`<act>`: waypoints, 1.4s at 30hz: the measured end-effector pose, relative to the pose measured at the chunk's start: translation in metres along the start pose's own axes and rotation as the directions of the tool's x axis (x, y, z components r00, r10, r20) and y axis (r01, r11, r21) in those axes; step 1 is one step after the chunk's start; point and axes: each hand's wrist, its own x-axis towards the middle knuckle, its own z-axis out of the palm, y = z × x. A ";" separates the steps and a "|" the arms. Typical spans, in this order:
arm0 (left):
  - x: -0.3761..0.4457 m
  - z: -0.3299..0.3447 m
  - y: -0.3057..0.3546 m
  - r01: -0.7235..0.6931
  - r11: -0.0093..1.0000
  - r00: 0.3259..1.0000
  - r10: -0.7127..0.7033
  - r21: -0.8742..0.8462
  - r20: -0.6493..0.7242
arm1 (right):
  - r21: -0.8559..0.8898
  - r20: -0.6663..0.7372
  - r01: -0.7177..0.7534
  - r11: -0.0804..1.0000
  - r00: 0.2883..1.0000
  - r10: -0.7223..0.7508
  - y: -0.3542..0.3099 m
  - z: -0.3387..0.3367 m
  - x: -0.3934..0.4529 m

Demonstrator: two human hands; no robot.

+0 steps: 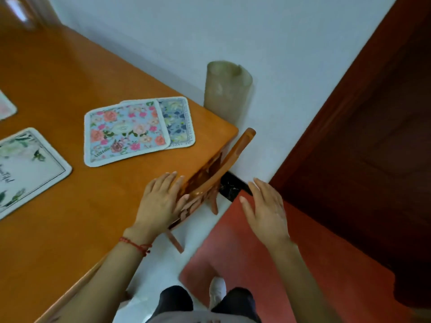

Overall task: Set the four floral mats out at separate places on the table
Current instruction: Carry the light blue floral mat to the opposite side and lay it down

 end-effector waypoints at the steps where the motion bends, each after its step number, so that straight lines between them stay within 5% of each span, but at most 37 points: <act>1: 0.000 -0.001 -0.001 0.039 0.999 0.999 -0.039 0.000 0.004 | 0.019 0.021 0.026 0.999 0.999 -0.027 0.001 0.001 0.009; 11: -0.011 -0.008 -0.040 0.317 0.948 0.948 -0.317 -0.009 -0.034 | 0.189 0.109 0.233 0.954 0.961 -0.256 -0.034 0.024 0.078; 20: 0.013 -0.009 -0.106 0.428 0.903 0.903 -0.429 -0.024 -0.036 | 0.225 0.121 0.327 0.918 0.925 -0.359 -0.086 0.057 0.140; 42: 0.109 0.026 -0.278 0.515 0.837 0.855 -0.516 -0.184 0.043 | 0.253 0.356 0.187 0.949 0.894 -0.272 -0.175 0.162 0.272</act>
